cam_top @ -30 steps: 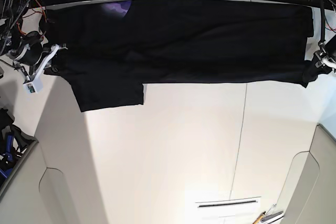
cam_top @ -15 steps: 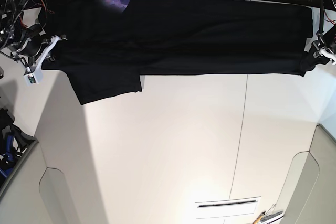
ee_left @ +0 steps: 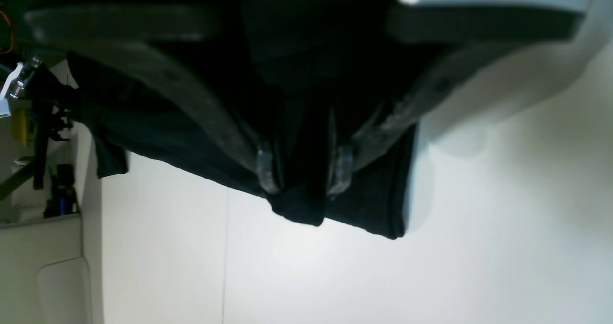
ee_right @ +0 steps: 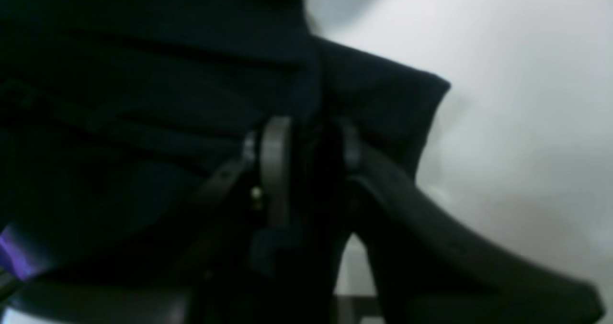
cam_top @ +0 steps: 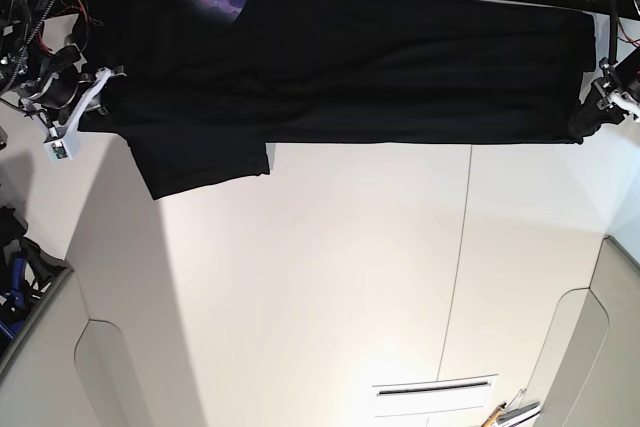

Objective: Fold the T-shirt properly
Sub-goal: 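Pull both held side edges toward the robot, folding the shirt lengthwise, then move the right gripper to the folded shirt's end and grasp it, then hold the folded strip with both grippers and tighten it, then lift the strip end with the left gripper and fold it toward the right gripper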

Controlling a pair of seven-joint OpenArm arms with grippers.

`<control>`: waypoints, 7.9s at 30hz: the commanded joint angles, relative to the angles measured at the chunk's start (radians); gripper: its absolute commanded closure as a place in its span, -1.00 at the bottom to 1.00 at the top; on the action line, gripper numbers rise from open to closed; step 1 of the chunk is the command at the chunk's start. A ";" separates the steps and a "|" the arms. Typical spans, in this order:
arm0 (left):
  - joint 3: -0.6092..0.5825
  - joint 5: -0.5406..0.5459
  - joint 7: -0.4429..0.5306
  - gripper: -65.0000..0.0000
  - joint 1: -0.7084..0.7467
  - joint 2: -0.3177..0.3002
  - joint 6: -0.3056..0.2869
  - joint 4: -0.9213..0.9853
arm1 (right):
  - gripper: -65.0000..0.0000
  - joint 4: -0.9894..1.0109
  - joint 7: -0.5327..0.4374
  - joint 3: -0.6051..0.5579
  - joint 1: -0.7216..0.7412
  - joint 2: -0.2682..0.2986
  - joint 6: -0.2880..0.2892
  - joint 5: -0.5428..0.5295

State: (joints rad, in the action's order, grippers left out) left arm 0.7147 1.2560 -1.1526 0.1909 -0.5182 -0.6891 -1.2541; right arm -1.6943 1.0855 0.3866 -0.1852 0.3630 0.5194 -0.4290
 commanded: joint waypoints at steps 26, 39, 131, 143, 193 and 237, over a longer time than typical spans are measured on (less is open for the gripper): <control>0.006 0.090 -0.004 0.45 -0.005 -0.026 -0.009 -0.017 | 0.47 -0.063 -0.286 0.095 0.173 -0.054 -0.035 0.003; 0.006 0.090 -0.004 0.45 -0.005 -0.025 -0.009 -0.017 | 0.00 0.513 -0.286 -0.010 0.402 -0.067 -0.008 0.016; 0.119 0.138 -0.011 0.21 0.016 -0.024 -0.009 -0.018 | 0.38 -0.446 -0.065 -0.132 -0.216 -0.280 0.053 -0.176; 0.120 0.069 0.055 0.21 0.098 0.011 -0.009 -0.018 | 0.38 -0.219 -0.094 -0.132 -0.132 -0.280 0.053 -0.143; 0.114 -0.041 0.146 0.02 0.097 0.085 -0.009 0.134 | 0.38 -0.164 -0.151 -0.131 -0.123 -0.197 0.034 -0.002; 0.090 0.228 -0.062 1.00 0.185 0.222 -0.009 -0.333 | 0.38 -0.232 -0.141 -0.131 -0.110 -0.197 0.034 -0.027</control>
State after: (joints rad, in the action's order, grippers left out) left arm 0.8021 1.4490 -1.2308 0.3790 -0.2810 -0.6922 -1.5696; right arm -1.9057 0.9592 0.2527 -0.3023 0.1604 0.5533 -0.4397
